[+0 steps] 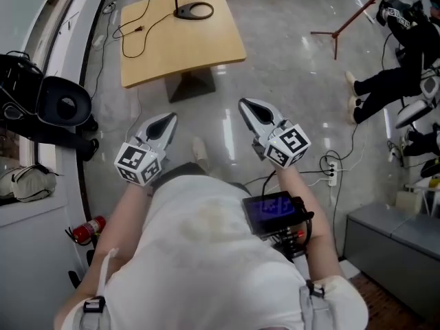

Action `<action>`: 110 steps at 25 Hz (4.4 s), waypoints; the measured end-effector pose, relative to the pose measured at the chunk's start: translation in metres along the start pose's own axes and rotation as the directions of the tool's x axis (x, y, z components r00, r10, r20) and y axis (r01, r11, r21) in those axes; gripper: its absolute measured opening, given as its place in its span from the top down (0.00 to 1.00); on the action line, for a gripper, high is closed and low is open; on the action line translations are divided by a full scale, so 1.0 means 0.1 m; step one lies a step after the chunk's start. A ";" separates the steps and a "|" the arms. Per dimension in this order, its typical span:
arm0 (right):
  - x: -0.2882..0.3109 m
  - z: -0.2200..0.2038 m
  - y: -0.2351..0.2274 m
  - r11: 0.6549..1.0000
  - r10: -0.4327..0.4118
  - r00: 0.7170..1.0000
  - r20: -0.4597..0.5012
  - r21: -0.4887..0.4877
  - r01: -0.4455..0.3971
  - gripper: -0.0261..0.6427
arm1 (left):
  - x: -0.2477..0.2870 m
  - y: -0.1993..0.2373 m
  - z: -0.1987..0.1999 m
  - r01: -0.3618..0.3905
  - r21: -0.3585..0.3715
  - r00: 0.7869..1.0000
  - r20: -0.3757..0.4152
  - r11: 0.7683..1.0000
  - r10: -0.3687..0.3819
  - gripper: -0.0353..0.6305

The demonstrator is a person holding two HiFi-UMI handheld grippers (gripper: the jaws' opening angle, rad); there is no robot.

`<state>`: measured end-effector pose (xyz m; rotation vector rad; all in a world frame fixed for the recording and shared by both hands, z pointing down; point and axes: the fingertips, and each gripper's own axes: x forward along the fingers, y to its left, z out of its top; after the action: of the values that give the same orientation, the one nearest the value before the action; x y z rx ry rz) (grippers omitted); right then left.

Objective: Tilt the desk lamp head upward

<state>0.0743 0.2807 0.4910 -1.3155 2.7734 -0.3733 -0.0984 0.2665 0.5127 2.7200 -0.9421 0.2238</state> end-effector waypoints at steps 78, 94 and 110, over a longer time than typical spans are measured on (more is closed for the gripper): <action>2.80 0.44 -2.63 0.986 0.163 0.975 -0.150 -0.007 -0.166 0.94 | 2.40 2.46 0.90 -0.171 -0.006 0.985 -0.029 0.985 0.170 0.94; 3.07 0.71 -3.53 0.974 0.227 0.964 -0.136 0.017 -0.227 0.94 | 3.13 2.67 1.27 -0.275 -0.031 0.961 -0.031 0.961 0.274 0.94; 3.42 0.76 -3.82 0.980 0.197 0.976 -0.095 0.059 -0.192 0.94 | 3.18 3.11 1.73 -0.298 0.004 0.955 0.017 0.955 0.297 0.94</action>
<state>0.1566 -0.2292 0.5282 -1.0303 2.9206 -0.5055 -0.0343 -0.2053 0.4774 2.5779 -1.3576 0.2600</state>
